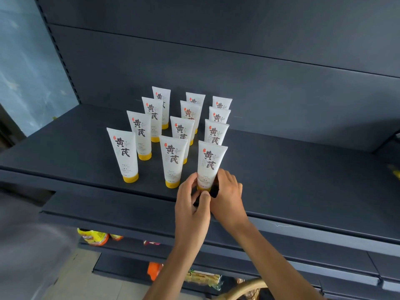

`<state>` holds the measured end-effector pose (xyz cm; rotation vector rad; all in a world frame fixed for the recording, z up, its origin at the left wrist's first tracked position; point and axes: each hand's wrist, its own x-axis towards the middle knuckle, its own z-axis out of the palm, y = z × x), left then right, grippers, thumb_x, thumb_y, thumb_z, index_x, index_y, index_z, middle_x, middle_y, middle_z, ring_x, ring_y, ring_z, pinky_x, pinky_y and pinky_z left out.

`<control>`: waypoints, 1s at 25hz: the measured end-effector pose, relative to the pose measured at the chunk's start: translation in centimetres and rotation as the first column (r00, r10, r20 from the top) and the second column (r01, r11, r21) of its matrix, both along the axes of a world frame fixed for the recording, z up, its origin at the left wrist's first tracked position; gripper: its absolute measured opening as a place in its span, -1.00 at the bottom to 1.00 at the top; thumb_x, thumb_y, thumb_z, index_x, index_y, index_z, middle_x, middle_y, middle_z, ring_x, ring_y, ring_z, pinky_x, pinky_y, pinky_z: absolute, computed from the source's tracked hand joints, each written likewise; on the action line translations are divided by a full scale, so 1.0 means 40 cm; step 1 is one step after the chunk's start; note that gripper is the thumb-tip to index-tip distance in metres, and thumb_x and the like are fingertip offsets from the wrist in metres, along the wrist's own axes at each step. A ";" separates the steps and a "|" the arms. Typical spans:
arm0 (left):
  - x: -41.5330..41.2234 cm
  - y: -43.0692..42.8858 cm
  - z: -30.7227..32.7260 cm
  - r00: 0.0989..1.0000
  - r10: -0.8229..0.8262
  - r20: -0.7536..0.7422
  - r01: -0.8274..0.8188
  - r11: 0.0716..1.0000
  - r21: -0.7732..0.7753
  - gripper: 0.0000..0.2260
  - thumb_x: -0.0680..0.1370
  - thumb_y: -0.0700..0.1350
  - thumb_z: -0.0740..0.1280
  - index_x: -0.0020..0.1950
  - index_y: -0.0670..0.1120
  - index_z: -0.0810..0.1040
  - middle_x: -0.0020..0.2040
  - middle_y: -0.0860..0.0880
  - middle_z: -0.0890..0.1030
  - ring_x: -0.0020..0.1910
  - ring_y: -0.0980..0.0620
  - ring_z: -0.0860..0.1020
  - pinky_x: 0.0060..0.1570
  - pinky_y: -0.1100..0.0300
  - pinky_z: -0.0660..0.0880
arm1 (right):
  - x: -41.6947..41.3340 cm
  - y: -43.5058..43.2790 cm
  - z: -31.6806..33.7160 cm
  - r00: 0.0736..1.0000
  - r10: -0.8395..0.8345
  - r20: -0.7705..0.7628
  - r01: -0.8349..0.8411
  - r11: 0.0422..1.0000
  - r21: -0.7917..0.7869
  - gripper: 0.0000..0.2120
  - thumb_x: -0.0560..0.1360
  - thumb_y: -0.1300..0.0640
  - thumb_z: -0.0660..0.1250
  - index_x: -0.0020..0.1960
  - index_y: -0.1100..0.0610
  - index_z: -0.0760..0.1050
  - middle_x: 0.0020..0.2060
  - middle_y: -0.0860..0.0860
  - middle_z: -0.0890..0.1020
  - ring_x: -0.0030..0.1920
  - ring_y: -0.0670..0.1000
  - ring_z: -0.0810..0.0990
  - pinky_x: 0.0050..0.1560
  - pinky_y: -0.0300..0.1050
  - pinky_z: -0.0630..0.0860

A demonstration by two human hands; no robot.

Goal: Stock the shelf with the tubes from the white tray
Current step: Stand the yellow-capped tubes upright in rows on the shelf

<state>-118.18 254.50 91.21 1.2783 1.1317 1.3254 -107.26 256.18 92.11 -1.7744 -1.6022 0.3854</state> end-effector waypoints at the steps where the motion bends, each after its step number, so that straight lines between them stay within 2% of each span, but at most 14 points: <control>1: -0.001 -0.001 -0.001 1.000 -0.003 -0.005 0.003 1.000 0.002 -0.58 0.62 -0.31 0.29 0.45 -0.01 0.46 0.35 0.08 0.56 0.33 0.18 0.54 0.25 0.27 0.55 | 0.000 -0.001 0.000 1.000 -0.005 0.001 0.005 1.000 -0.003 -0.75 0.48 0.06 0.40 0.12 -0.03 0.44 -0.03 -0.19 0.47 0.01 -0.11 0.40 0.05 -0.19 0.25; 4: -0.002 -0.003 -0.003 1.000 -0.005 -0.011 0.005 1.000 -0.003 -0.59 0.62 -0.30 0.30 0.45 -0.02 0.46 0.34 0.08 0.56 0.29 0.26 0.54 0.13 0.40 0.53 | 0.000 -0.001 -0.001 1.000 -0.006 -0.016 0.006 1.000 -0.018 -0.77 0.48 0.04 0.38 0.08 -0.08 0.41 -0.04 -0.19 0.48 0.01 -0.11 0.42 0.04 -0.20 0.27; 8: -0.002 0.000 -0.010 1.000 -0.006 -0.001 0.006 1.000 -0.011 -0.59 0.61 -0.31 0.31 0.45 -0.05 0.46 0.35 0.04 0.55 0.28 0.27 0.54 0.09 0.43 0.52 | 0.002 -0.002 0.000 1.000 -0.007 -0.005 0.007 1.000 -0.026 -0.73 0.48 0.04 0.39 0.06 -0.15 0.34 -0.04 -0.24 0.45 0.02 -0.11 0.40 0.04 -0.20 0.26; 13: -0.009 -0.019 -0.014 1.000 0.017 0.017 -0.017 1.000 0.001 -0.60 0.62 -0.27 0.32 0.46 -0.08 0.45 0.37 0.01 0.52 0.29 0.29 0.52 0.10 0.46 0.50 | 0.011 -0.017 0.001 1.000 -0.025 0.008 0.025 0.999 -0.024 -0.62 0.48 0.07 0.41 0.26 -0.07 0.41 0.06 -0.22 0.45 0.09 -0.09 0.36 0.12 -0.13 0.27; 16: -0.012 -0.068 -0.015 0.995 0.079 0.065 -0.081 0.996 0.030 -0.58 0.55 -0.17 0.33 0.42 -0.09 0.49 0.35 0.01 0.53 0.27 0.20 0.57 0.13 0.39 0.52 | 0.034 -0.074 -0.003 0.999 -0.044 0.007 0.044 0.999 0.023 -0.56 0.46 0.14 0.42 0.31 -0.02 0.43 0.14 -0.15 0.48 0.17 -0.07 0.40 0.16 -0.15 0.25; 19: -0.008 -0.136 -0.031 0.990 0.106 0.097 -0.112 0.992 0.053 -0.58 0.52 -0.16 0.33 0.39 -0.07 0.50 0.34 0.03 0.55 0.24 0.03 0.61 0.14 0.28 0.55 | 0.076 -0.176 -0.006 0.998 -0.060 0.033 0.054 0.986 0.156 -0.57 0.48 0.17 0.45 0.32 0.02 0.46 0.16 -0.13 0.50 0.19 -0.10 0.42 0.22 -0.26 0.21; 21: 0.002 -0.184 -0.043 0.991 0.114 0.075 -0.119 0.991 0.066 -0.60 0.52 -0.15 0.35 0.38 -0.07 0.51 0.33 0.04 0.56 0.22 -0.02 0.61 0.12 0.25 0.56 | 0.111 -0.252 -0.008 0.998 -0.062 0.021 0.057 0.980 0.189 -0.59 0.50 0.18 0.45 0.31 0.01 0.47 0.16 -0.14 0.50 0.21 -0.12 0.42 0.26 -0.29 0.19; 25: 0.047 -0.317 -0.072 0.995 0.095 -0.017 -0.095 0.995 0.015 -0.63 0.51 -0.17 0.34 0.33 -0.06 0.52 0.29 0.03 0.56 0.18 0.18 0.60 0.05 0.32 0.55 | 0.202 -0.410 -0.041 0.995 -0.090 -0.036 0.095 0.976 0.197 -0.65 0.51 0.16 0.44 0.27 0.01 0.49 0.16 -0.18 0.49 0.21 -0.10 0.43 0.28 -0.21 0.24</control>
